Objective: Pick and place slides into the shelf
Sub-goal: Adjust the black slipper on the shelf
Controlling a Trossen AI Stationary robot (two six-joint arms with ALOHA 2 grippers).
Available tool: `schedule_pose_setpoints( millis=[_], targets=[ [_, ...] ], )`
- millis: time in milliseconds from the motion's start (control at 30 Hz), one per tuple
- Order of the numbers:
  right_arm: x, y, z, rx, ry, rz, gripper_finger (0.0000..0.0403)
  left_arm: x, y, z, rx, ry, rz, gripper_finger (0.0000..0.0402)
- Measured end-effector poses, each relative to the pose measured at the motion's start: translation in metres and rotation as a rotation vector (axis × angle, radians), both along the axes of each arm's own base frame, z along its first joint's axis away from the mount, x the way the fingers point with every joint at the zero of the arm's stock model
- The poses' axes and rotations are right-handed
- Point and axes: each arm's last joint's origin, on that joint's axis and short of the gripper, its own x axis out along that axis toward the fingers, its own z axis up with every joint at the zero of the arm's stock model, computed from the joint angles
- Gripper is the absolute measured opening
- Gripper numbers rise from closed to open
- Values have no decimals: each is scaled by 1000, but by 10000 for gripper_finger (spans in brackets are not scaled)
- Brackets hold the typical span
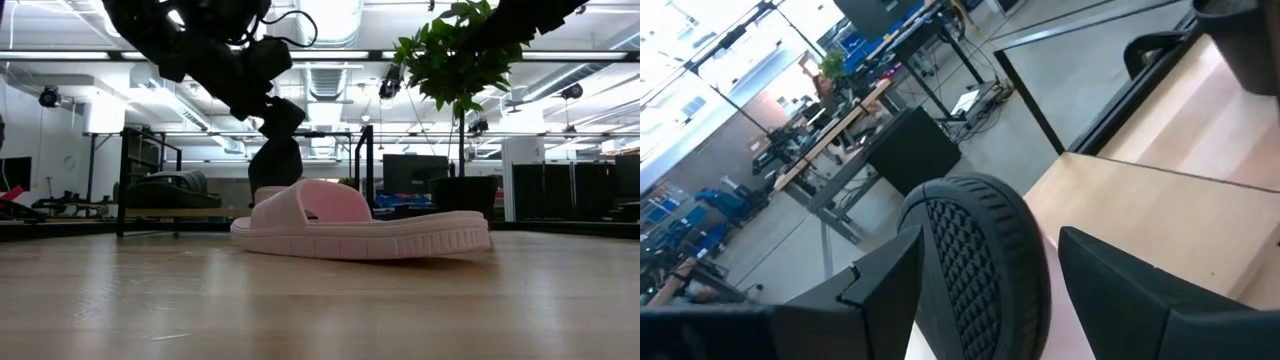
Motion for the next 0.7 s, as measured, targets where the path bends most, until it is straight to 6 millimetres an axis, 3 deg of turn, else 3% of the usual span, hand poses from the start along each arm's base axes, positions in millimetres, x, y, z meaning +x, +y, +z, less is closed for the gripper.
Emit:
schedule_pose_setpoints(
  millis=[700],
  targets=[
    [0, 0, 0, 0, 1, 0, 178, 9, 16, -14, 10, 6, 74, 217]
  ],
)
